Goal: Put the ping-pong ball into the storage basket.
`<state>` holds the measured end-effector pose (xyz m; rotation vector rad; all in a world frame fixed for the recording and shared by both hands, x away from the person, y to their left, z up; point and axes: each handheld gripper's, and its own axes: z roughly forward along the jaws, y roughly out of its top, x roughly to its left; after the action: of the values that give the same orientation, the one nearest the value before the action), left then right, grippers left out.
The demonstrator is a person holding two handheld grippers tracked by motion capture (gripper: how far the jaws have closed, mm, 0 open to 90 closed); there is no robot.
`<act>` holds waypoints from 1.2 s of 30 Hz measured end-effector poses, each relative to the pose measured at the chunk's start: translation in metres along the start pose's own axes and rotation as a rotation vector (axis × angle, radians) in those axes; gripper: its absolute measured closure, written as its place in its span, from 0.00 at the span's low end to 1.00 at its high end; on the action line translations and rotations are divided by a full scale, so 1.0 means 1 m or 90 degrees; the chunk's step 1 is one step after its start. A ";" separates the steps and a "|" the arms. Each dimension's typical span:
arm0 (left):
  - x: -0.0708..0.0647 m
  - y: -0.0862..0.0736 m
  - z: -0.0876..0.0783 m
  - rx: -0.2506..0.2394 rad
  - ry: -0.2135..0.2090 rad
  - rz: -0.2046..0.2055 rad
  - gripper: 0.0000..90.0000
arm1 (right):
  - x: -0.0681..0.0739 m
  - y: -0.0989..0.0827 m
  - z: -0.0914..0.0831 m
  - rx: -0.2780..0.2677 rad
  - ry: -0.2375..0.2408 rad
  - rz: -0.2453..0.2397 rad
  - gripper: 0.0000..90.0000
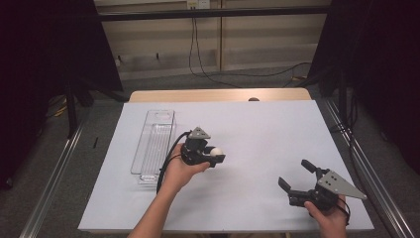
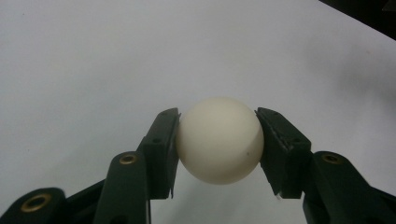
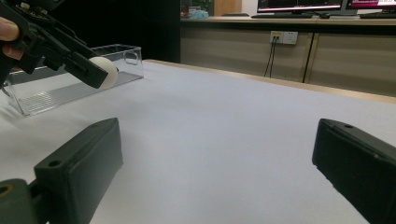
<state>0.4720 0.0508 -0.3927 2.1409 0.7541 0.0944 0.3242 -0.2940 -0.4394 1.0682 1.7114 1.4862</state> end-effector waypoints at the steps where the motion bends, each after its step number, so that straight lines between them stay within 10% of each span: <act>1: 0.000 0.000 0.000 0.001 -0.002 0.000 0.57 | 0.000 0.000 0.000 0.000 0.000 -0.001 0.02; 36: 0.010 0.002 -0.015 -0.005 0.018 -0.008 0.57 | 0.000 0.000 0.000 0.001 0.003 -0.005 0.01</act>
<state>0.4761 0.0655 -0.3838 2.1316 0.7828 0.1210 0.3245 -0.2938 -0.4397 1.0590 1.7179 1.4834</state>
